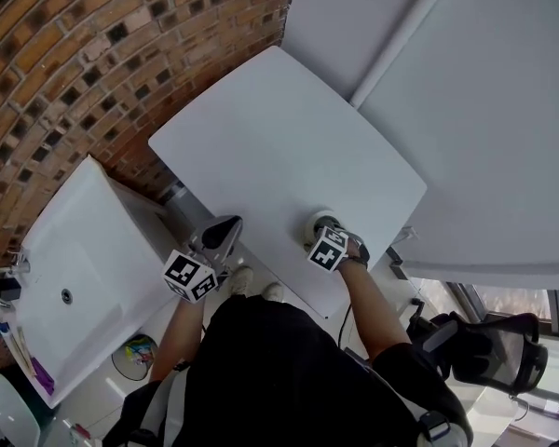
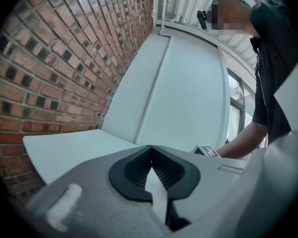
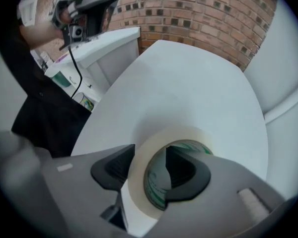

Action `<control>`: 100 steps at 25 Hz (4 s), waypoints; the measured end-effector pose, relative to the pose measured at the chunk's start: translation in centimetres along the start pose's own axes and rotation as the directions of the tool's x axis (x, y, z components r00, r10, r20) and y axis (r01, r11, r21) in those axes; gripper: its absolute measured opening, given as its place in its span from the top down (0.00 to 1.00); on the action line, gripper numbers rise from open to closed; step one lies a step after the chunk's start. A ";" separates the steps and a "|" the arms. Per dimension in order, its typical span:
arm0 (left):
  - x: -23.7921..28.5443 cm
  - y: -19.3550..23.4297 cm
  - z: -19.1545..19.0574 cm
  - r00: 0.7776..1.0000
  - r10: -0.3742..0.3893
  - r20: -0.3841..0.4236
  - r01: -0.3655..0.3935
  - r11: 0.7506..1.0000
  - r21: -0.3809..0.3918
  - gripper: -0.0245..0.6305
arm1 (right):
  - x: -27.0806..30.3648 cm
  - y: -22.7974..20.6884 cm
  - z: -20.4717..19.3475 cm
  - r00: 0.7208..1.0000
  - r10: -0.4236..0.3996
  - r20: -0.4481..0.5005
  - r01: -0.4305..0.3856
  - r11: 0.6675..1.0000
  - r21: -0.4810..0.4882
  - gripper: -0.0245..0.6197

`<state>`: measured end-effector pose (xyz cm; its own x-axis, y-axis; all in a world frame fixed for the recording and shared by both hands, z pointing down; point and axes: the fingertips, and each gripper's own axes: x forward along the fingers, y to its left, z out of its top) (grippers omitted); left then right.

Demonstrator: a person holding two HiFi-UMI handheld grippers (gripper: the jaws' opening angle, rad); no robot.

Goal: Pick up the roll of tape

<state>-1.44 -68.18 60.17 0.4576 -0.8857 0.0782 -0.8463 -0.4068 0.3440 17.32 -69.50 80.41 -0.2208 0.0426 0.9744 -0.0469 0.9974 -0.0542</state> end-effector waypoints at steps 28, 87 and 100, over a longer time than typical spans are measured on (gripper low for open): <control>0.4 -3.2 1.3 0.988 -0.151 -0.026 0.152 0.988 0.040 0.96 | -9.2 -1.5 -0.1 0.777 -0.207 0.595 -0.078 0.906 0.417 0.77; -16.3 -33.5 -7.5 0.817 -0.564 -0.119 0.572 0.819 0.041 0.96 | -30.1 36.4 -12.6 0.007 -0.601 0.799 -0.362 0.743 0.562 0.78; -18.4 -34.5 -6.6 0.817 -0.562 -0.129 0.574 0.815 0.082 0.96 | -30.9 38.5 -12.9 -0.057 -0.601 0.797 -0.369 0.755 0.543 0.78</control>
<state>21.15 -36.40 53.04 0.8849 -0.4658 -0.0092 -0.4491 -0.8582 0.2487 34.91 -31.63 51.01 -0.7360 -0.6478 -0.1966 -0.4825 0.7057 -0.5189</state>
